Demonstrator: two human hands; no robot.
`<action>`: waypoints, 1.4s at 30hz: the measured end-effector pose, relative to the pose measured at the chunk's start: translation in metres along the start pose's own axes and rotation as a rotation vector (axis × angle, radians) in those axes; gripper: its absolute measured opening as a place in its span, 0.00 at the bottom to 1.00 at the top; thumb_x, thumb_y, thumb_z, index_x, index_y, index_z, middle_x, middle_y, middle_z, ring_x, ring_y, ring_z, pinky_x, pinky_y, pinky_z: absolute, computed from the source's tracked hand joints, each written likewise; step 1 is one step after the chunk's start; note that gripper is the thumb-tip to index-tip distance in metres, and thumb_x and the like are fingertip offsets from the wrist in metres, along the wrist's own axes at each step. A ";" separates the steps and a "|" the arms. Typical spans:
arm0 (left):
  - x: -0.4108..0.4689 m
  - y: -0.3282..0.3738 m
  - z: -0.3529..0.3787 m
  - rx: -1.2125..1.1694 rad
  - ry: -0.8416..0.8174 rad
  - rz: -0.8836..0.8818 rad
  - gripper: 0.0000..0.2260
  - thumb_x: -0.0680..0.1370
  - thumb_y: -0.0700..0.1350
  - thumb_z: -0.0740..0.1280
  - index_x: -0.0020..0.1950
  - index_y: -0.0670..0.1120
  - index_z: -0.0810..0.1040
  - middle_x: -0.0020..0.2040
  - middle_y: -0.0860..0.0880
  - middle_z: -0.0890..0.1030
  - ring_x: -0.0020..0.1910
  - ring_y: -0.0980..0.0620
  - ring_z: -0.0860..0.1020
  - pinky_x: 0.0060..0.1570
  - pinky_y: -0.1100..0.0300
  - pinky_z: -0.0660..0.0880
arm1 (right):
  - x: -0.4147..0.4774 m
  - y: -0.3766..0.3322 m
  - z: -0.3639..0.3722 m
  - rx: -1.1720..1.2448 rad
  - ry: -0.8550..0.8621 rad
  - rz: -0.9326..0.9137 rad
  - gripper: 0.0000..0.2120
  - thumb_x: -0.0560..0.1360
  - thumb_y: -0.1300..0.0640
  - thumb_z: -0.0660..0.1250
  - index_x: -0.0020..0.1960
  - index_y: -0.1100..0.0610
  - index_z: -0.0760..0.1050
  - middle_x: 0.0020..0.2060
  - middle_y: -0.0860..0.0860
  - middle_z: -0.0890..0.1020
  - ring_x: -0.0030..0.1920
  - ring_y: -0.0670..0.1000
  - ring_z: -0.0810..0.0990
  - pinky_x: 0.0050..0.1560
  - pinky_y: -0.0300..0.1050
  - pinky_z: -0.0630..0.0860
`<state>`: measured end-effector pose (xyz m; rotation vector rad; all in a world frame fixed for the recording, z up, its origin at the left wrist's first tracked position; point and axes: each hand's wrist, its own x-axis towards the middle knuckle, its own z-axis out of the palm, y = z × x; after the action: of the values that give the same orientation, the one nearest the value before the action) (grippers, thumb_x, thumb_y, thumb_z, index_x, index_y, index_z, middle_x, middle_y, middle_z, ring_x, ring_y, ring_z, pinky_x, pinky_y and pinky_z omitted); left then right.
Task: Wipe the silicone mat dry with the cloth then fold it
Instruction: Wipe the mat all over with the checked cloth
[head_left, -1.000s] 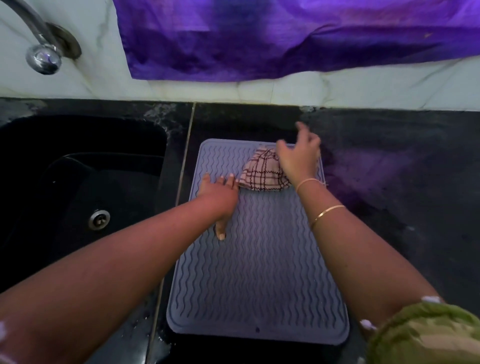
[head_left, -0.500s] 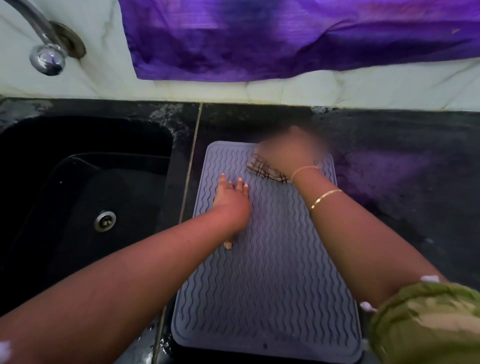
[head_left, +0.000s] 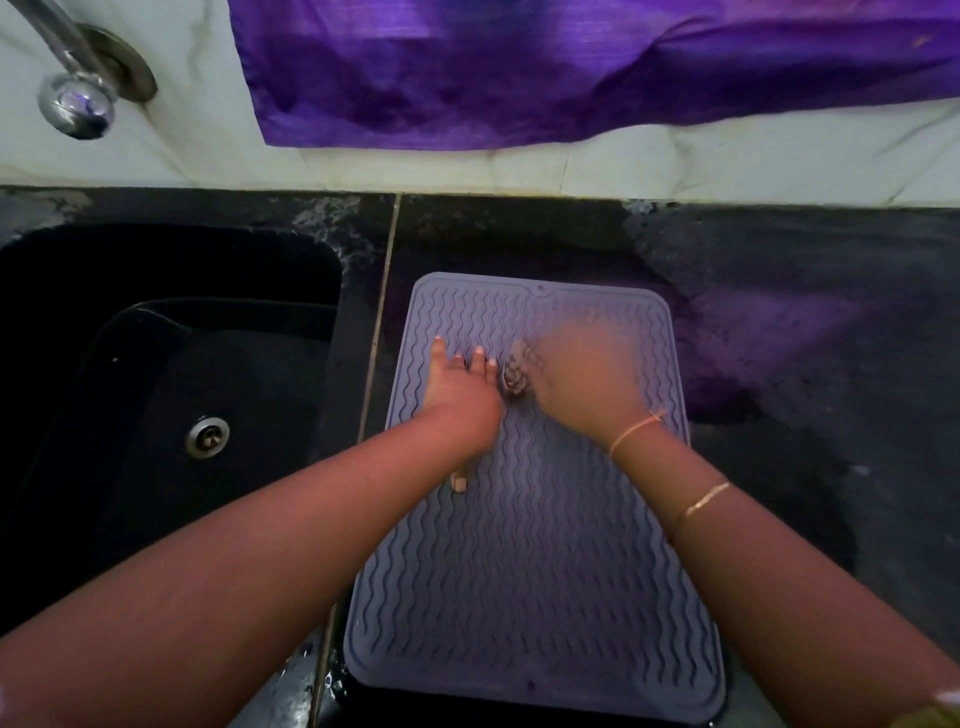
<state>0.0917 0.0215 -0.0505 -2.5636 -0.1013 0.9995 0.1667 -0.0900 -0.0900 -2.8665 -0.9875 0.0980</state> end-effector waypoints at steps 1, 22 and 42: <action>0.000 0.000 0.001 0.005 0.003 0.001 0.38 0.77 0.46 0.65 0.77 0.41 0.42 0.77 0.40 0.43 0.76 0.39 0.48 0.71 0.36 0.41 | 0.001 0.002 -0.003 0.019 -0.022 -0.008 0.18 0.75 0.44 0.57 0.59 0.51 0.75 0.52 0.53 0.76 0.52 0.57 0.77 0.55 0.57 0.65; 0.008 -0.011 0.013 0.085 0.129 0.043 0.41 0.76 0.51 0.67 0.77 0.39 0.45 0.77 0.39 0.49 0.74 0.42 0.59 0.70 0.36 0.40 | -0.086 -0.011 0.001 -0.079 -0.089 -0.132 0.25 0.69 0.40 0.59 0.60 0.53 0.71 0.51 0.52 0.74 0.49 0.56 0.77 0.44 0.48 0.61; 0.014 -0.015 0.014 0.110 0.182 0.015 0.43 0.73 0.54 0.69 0.77 0.41 0.47 0.78 0.41 0.50 0.74 0.44 0.61 0.70 0.34 0.44 | -0.100 -0.024 -0.008 -0.007 -0.085 -0.138 0.22 0.72 0.51 0.64 0.66 0.52 0.69 0.57 0.53 0.77 0.57 0.56 0.76 0.61 0.53 0.64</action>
<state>0.0943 0.0423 -0.0632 -2.5436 0.0221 0.7506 0.0737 -0.1335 -0.0768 -2.8115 -1.1994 0.2059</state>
